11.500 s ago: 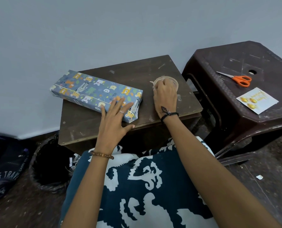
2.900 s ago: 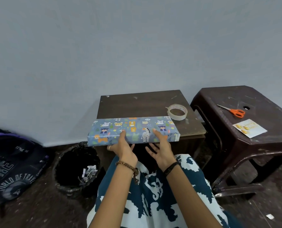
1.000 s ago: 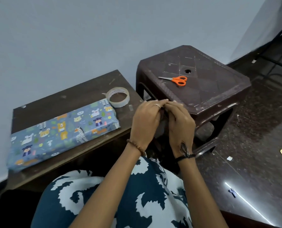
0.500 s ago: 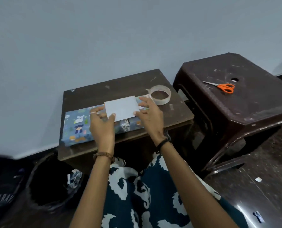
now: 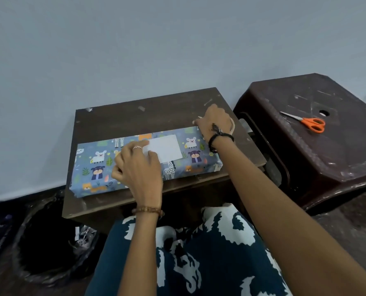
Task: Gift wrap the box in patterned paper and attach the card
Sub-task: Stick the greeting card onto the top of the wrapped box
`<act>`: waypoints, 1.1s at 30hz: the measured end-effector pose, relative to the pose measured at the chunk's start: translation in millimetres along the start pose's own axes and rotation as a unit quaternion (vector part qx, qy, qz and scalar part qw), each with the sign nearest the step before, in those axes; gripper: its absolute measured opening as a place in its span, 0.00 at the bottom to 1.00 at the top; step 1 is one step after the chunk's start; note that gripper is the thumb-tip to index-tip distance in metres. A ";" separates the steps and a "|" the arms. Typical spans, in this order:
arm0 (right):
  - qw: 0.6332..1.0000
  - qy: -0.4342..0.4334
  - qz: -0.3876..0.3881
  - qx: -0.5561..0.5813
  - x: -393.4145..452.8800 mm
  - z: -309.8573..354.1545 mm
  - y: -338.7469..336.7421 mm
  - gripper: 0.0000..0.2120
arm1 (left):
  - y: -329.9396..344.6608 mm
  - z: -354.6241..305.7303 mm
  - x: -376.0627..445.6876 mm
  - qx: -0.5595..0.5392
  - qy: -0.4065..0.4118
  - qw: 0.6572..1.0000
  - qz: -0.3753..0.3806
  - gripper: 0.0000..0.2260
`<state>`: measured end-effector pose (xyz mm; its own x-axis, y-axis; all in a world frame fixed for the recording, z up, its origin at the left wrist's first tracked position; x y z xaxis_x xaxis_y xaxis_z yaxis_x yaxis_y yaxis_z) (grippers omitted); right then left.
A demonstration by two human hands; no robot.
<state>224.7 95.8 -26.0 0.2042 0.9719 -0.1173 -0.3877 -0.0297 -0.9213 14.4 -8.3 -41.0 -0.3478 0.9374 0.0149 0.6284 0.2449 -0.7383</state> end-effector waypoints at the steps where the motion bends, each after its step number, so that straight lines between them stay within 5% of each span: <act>1: 1.000 0.010 0.011 -0.003 6.7 -1.1 2.4 0.19 | 2.4 -0.2 -0.8 0.007 0.011 1.000 -0.007 0.12; 8: 0.997 -0.065 -0.040 -0.025 27.1 11.4 3.8 0.08 | 5.0 1.0 4.1 0.009 0.008 1.000 0.001 0.11; 15: 0.991 -0.123 -0.052 0.021 34.4 11.2 1.3 0.10 | 5.3 2.1 2.9 -0.004 0.007 1.000 0.005 0.11; 25: 0.968 -0.171 -0.084 -0.163 40.6 13.1 4.1 0.09 | 5.6 0.9 3.2 0.009 0.019 1.000 0.009 0.10; 33: 0.963 -0.171 -0.054 -0.203 34.9 13.6 5.4 0.12 | 9.2 -2.3 -0.5 0.030 0.020 0.999 0.015 0.15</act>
<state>217.5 132.7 -30.0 -0.1105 0.9925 0.0514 0.0167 0.0535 -0.9984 21.9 -5.9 -46.3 -0.3012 0.9534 0.0188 0.5943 0.2031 -0.7782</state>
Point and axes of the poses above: each hand's wrist, its own x-axis towards the middle knuckle, its own y-axis out of the palm, z = x × y, the point moved 8 cm from there along x, towards the middle knuckle, and after that the axes turned 13 degrees about z, right-handed, at the moved point
